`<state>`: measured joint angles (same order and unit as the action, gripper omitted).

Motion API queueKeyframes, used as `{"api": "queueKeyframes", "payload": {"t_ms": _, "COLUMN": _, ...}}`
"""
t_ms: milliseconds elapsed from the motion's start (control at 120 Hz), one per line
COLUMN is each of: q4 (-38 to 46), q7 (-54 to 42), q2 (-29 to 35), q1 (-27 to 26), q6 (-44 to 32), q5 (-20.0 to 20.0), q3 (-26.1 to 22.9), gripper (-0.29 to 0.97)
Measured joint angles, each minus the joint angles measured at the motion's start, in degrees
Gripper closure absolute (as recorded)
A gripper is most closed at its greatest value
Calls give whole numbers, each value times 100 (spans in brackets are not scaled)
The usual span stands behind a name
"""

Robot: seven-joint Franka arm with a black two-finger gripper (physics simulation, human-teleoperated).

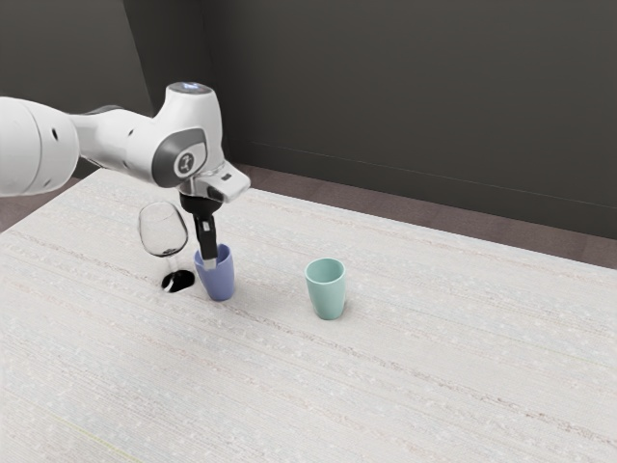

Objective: Place the left cup onto the right cup

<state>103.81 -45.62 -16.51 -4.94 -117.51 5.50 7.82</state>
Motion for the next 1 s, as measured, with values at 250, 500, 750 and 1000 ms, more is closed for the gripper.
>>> {"api": "queueKeyframes", "payload": {"t_ms": 250, "q4": 436, "q7": 140, "q2": 45, "q1": 2, "q6": -575, "q5": 74, "q3": 9, "gripper": 0}}
{"api": "queueKeyframes", "payload": {"t_ms": 500, "q4": 530, "q7": 269, "q2": -26, "q1": -8, "q6": -785, "q5": 107, "q3": 9, "gripper": 0}}
{"api": "queueKeyframes", "payload": {"t_ms": 750, "q4": 15, "q7": 241, "q2": -604, "q1": 0, "q6": -895, "q5": 237, "q3": 8, "gripper": 0}}
{"api": "queueKeyframes", "payload": {"t_ms": 1000, "q4": -68, "q7": 232, "q2": -871, "q1": 127, "q6": -937, "q5": 215, "q3": 9, "gripper": 34}}
